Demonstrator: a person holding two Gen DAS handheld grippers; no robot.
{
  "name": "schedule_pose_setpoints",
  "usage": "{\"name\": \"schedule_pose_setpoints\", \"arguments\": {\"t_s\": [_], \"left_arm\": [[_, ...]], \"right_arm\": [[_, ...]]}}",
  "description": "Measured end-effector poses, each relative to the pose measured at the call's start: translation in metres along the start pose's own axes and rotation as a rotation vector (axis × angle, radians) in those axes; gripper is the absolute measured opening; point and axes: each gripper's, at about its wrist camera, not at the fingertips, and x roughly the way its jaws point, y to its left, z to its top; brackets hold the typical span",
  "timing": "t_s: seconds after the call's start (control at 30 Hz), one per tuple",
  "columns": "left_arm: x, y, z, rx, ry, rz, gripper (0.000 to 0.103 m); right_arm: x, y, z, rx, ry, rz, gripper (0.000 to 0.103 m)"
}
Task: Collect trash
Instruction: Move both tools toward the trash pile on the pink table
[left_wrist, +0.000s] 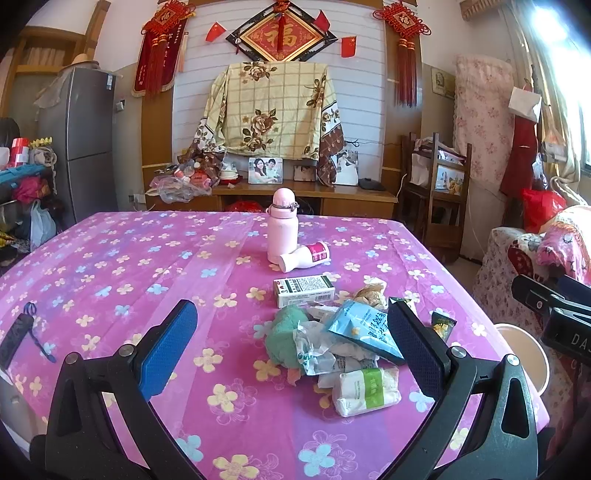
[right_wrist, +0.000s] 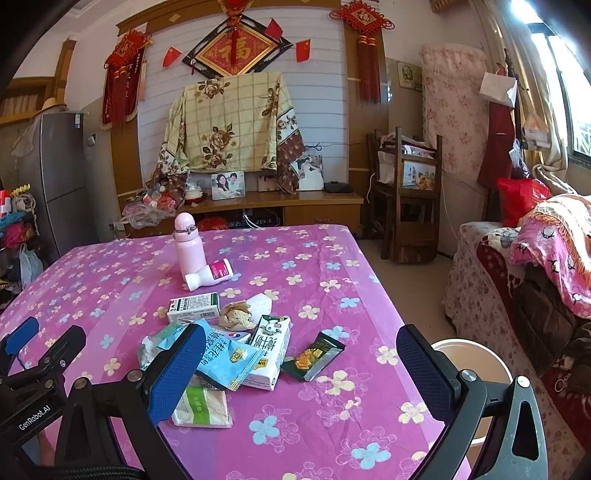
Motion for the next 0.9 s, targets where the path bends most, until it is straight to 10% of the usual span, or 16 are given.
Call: {"name": "schedule_pose_setpoints", "arguments": {"t_s": [0.9], "left_arm": [[0.017, 0.001, -0.010, -0.029, 0.065, 0.016, 0.102]], "right_arm": [[0.010, 0.000, -0.005, 0.000, 0.025, -0.010, 0.102]]}}
